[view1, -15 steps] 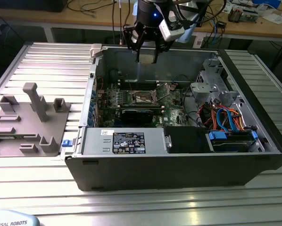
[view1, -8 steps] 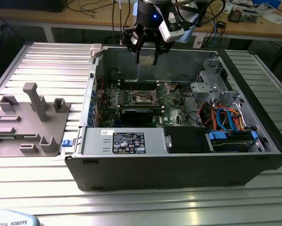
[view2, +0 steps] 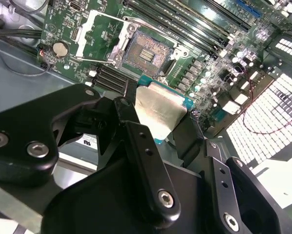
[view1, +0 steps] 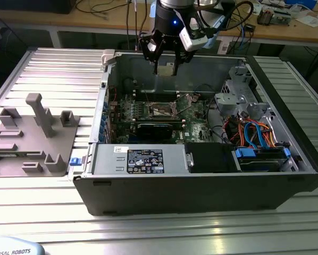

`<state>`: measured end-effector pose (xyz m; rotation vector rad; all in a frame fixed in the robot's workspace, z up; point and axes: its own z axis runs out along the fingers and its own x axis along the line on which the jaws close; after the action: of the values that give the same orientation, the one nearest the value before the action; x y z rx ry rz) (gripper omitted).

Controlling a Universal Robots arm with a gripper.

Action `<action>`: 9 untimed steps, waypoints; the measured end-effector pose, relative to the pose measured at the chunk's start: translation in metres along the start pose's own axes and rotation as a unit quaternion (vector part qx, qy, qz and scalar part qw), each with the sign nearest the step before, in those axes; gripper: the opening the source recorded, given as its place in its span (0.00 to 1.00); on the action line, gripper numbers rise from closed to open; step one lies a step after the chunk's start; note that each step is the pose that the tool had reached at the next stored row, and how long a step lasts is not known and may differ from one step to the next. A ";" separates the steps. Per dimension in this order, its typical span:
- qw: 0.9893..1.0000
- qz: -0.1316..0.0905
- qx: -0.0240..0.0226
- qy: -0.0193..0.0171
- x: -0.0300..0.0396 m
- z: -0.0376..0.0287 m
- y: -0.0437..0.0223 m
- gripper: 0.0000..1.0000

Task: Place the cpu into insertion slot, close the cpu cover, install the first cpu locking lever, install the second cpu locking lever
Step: 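Place the cpu into insertion slot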

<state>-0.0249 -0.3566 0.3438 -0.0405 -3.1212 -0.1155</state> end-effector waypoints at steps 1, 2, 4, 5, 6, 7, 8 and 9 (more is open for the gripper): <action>1.000 0.000 0.000 0.000 -0.0001 0.0007 -0.0001 0.54; 1.000 0.000 0.000 0.000 -0.0001 0.0014 -0.0001 0.54; 1.000 0.000 0.000 0.000 -0.0002 0.0034 -0.0003 0.54; 1.000 0.000 0.000 0.000 -0.0002 0.0041 -0.0003 0.54; 1.000 0.000 0.000 0.000 -0.0002 0.0048 -0.0004 0.54; 1.000 0.000 0.000 0.000 -0.0002 0.0054 -0.0004 0.54; 1.000 0.000 0.000 0.000 -0.0002 0.0065 -0.0005 0.54; 1.000 0.000 0.000 0.000 -0.0002 0.0075 -0.0005 0.54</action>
<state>-0.0248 -0.3566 0.3363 -0.0402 -3.1212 -0.1156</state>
